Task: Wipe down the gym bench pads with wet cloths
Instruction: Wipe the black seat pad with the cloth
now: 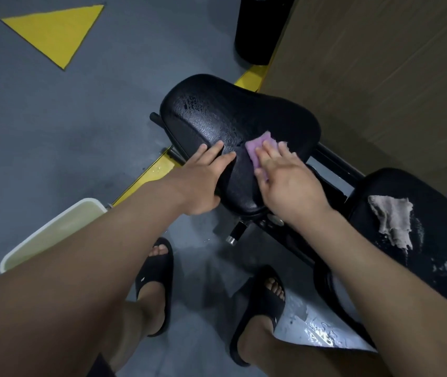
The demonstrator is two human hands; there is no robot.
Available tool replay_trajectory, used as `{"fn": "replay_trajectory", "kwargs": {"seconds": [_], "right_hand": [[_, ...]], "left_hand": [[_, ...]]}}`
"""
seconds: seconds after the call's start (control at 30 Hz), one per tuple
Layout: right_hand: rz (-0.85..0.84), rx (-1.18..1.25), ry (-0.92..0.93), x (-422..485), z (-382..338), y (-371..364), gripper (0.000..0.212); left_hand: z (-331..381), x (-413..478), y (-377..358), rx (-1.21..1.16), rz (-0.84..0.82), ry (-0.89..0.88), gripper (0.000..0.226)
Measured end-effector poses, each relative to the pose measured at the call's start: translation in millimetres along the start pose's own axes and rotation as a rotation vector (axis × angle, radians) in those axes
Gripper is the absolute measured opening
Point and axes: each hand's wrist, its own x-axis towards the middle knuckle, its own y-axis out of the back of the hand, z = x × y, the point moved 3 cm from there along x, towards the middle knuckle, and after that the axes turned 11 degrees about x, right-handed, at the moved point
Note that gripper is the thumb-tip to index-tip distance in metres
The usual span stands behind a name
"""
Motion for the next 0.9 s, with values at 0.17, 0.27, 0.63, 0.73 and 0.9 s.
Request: {"fn": "replay_trajectory", "kwargs": {"seconds": [0.17, 0.27, 0.63, 0.73, 0.9], "right_hand": [[-0.068, -0.014, 0.255, -52.3, -28.0, -28.2, 0.056], [-0.022, -0.006, 0.205, -30.3, -9.3, -11.0, 0.054], [0.021, -0.004, 0.068, -70.7, -24.6, -18.8, 0.075], [0.112, 0.154, 0.135, -63.4, -17.5, -29.2, 0.060], [0.344, 0.301, 0.099, -75.9, -15.9, -57.3, 0.048]], "left_hand": [[-1.9, 4.3, 0.8, -0.013, -0.029, 0.008, 0.103], [-0.4, 4.4, 3.5, -0.017, -0.045, 0.003, 0.101], [9.9, -2.7, 10.2, -0.015, -0.043, 0.034, 0.096], [12.3, -3.3, 11.8, -0.013, -0.036, 0.040, 0.092], [22.3, -1.3, 18.1, -0.015, -0.035, 0.067, 0.090]]}}
